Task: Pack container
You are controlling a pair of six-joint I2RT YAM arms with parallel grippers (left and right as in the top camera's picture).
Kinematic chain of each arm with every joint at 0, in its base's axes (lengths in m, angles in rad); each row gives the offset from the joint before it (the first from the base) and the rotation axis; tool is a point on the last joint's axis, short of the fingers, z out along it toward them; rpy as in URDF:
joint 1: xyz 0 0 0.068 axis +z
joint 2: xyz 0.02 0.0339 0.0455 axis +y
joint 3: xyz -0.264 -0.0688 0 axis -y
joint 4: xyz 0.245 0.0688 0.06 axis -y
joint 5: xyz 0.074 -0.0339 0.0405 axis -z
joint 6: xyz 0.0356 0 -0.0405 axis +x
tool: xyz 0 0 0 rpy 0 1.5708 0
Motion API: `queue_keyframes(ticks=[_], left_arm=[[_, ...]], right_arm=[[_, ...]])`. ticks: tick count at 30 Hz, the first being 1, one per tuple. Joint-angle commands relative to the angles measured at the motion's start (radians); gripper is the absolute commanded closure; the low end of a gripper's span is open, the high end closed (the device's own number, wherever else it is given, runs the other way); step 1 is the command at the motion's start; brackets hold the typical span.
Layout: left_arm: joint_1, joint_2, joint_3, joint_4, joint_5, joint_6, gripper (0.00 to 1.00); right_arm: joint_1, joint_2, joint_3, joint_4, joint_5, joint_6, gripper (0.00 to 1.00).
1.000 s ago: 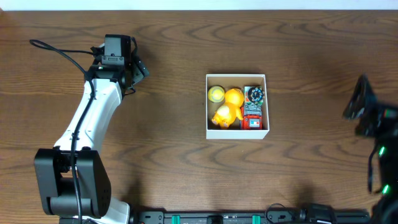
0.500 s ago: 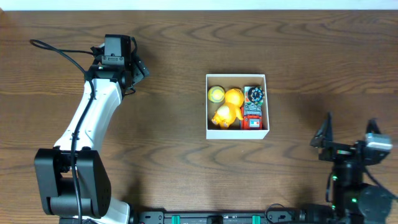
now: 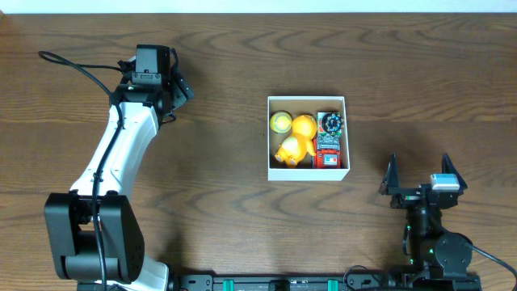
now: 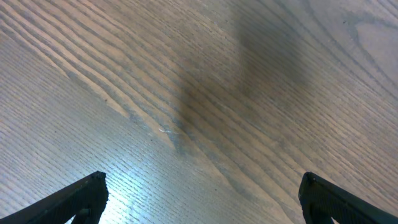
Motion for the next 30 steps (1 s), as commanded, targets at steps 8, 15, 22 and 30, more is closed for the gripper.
queue_keyframes(ticks=[8,15,22,30], left_arm=[[0.003,0.000,0.010,-0.003,-0.012,0.010,0.02],[0.003,0.001,0.010,-0.003,-0.012,0.010,0.02],[0.003,0.000,0.010,-0.003,-0.012,0.010,0.02],[0.003,0.000,0.010,-0.003,-0.012,0.010,0.02]], right_arm=[[0.011,-0.018,-0.071,0.006,-0.023,-0.020,0.01],[0.011,-0.018,-0.091,-0.057,-0.026,-0.019,0.01],[0.010,-0.010,-0.091,-0.064,-0.025,-0.019,0.01],[0.010,-0.009,-0.091,-0.064,-0.025,-0.019,0.01]])
